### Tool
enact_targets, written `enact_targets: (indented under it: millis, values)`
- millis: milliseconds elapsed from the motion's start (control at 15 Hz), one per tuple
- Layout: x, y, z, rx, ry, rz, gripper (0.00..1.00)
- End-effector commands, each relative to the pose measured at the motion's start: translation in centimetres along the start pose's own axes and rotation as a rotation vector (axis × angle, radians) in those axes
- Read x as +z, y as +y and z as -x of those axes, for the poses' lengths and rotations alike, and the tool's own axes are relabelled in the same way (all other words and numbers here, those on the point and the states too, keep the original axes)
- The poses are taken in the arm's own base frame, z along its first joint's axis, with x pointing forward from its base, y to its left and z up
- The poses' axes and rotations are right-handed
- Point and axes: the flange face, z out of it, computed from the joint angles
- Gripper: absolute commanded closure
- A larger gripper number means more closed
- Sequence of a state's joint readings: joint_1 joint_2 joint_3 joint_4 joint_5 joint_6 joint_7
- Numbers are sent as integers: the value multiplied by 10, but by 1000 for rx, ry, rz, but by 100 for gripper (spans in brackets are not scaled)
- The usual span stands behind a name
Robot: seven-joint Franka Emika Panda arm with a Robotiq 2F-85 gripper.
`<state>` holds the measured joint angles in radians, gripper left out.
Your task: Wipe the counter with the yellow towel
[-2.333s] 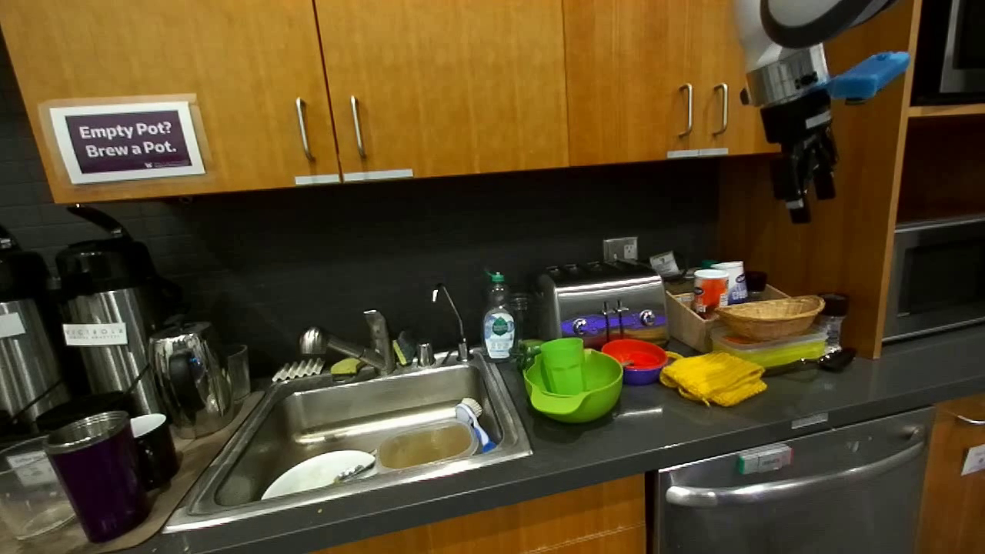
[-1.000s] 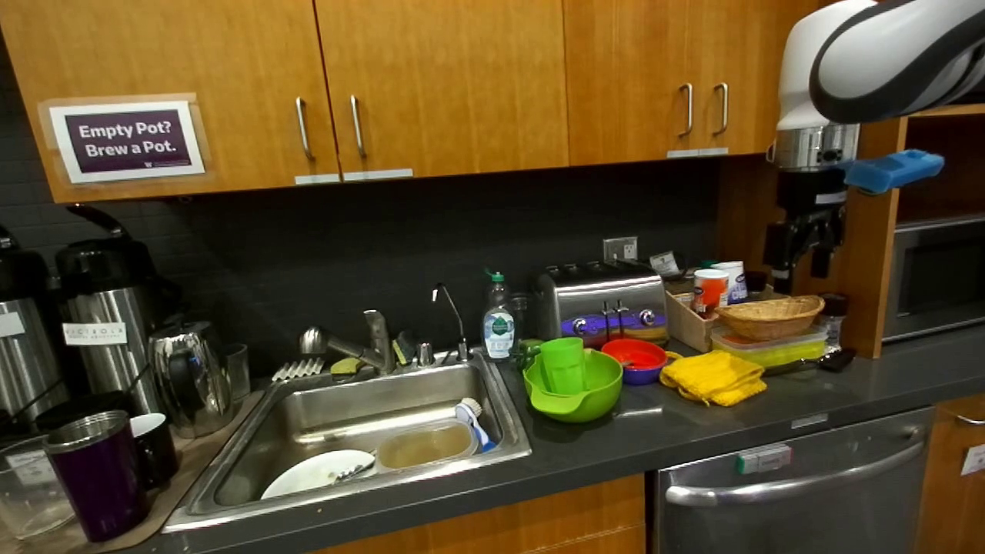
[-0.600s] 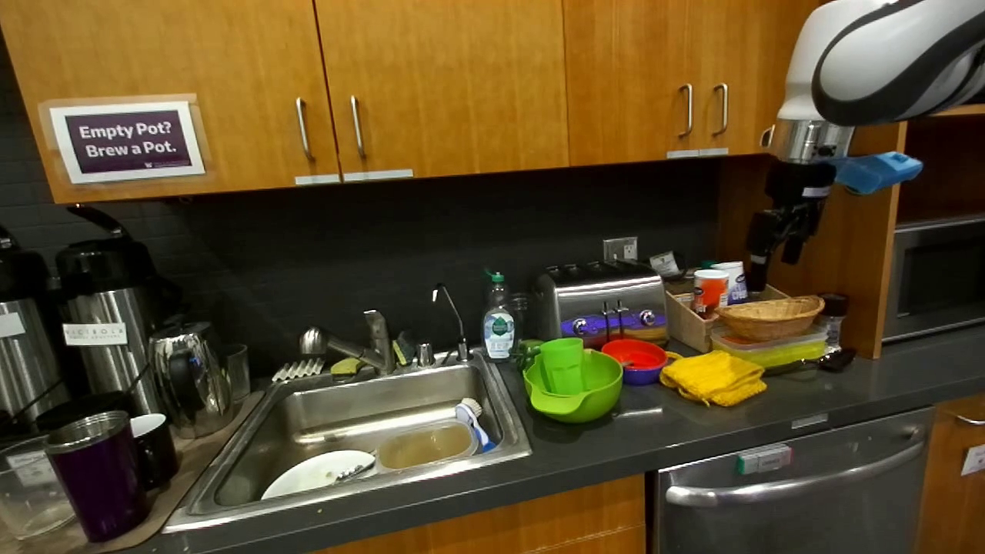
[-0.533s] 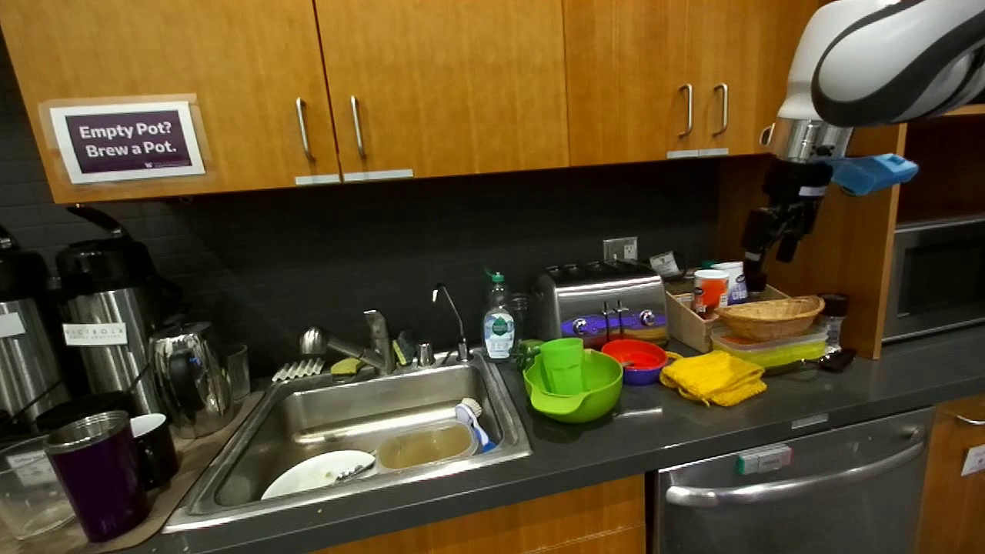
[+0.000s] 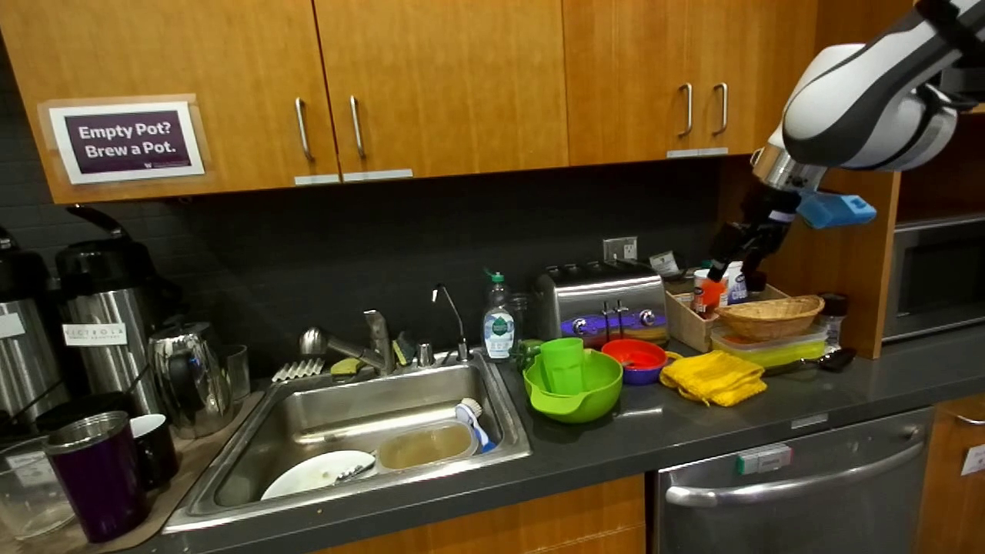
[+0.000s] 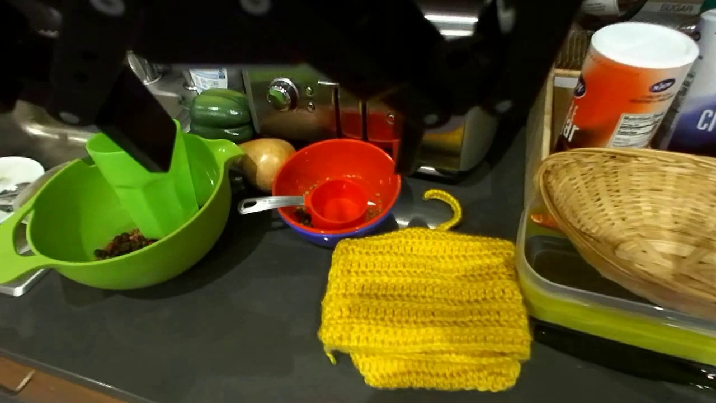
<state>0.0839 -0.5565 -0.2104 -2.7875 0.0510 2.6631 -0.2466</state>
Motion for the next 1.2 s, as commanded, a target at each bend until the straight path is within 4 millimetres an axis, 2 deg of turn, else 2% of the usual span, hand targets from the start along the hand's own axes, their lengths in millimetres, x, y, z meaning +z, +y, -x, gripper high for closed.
enact_targets:
  millis: [0,200,667,867,933,1133]
  values:
    - [38,4,2,2,0,-42,0]
    - [65,7,9,17,-16,-64,0]
    - [108,19,35,61,-94,-103,0]
    - [117,28,44,64,-131,-85,0]
    - [112,24,40,71,-121,-98,0]
    - [114,25,41,73,-128,-95,0]
